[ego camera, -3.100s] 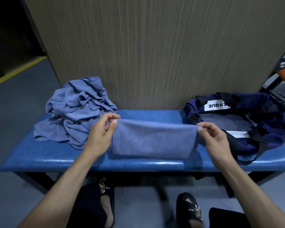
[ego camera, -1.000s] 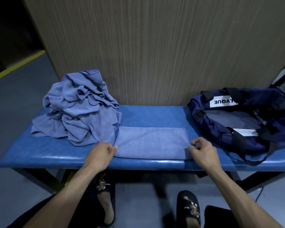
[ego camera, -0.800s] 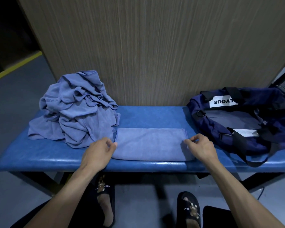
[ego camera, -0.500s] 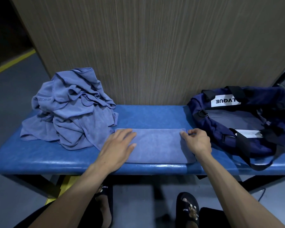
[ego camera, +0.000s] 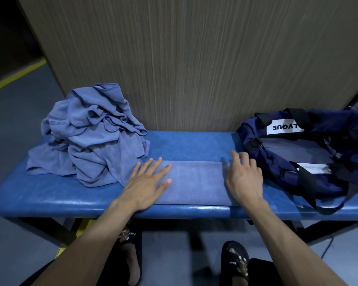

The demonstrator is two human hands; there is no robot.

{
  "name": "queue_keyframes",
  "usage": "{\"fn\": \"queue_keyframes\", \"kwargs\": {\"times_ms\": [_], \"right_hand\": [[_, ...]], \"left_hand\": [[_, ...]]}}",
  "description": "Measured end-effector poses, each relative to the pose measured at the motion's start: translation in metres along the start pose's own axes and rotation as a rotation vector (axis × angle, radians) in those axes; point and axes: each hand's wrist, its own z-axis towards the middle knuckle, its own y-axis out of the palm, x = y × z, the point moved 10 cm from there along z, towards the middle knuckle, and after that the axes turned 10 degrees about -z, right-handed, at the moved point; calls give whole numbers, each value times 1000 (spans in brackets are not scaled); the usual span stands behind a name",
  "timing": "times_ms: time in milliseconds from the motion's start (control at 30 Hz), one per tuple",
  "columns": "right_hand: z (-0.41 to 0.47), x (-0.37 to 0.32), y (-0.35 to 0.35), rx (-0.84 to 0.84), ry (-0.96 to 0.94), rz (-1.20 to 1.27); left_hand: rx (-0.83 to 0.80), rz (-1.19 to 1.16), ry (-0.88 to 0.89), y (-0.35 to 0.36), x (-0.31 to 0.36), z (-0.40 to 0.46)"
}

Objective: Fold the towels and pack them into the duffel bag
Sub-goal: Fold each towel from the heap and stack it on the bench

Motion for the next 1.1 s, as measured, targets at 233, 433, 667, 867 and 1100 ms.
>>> {"fn": "queue_keyframes", "kwargs": {"times_ms": [233, 433, 667, 867, 1100], "right_hand": [[11, -4, 25, -361, -148, 110], [22, 11, 37, -552, 30, 380], [18, 19, 32, -674, 233, 848], [71, -1, 31, -515, 280, 749], [164, -99, 27, -323, 17, 418]], "left_hand": [[-48, -13, -131, -21, -22, 22], [-159, -57, -184, -24, -20, 31], [-86, -323, -139, -34, -23, 29], [-39, -597, -69, -36, -38, 22], [-156, -948, -238, -6, -33, 7]]}}
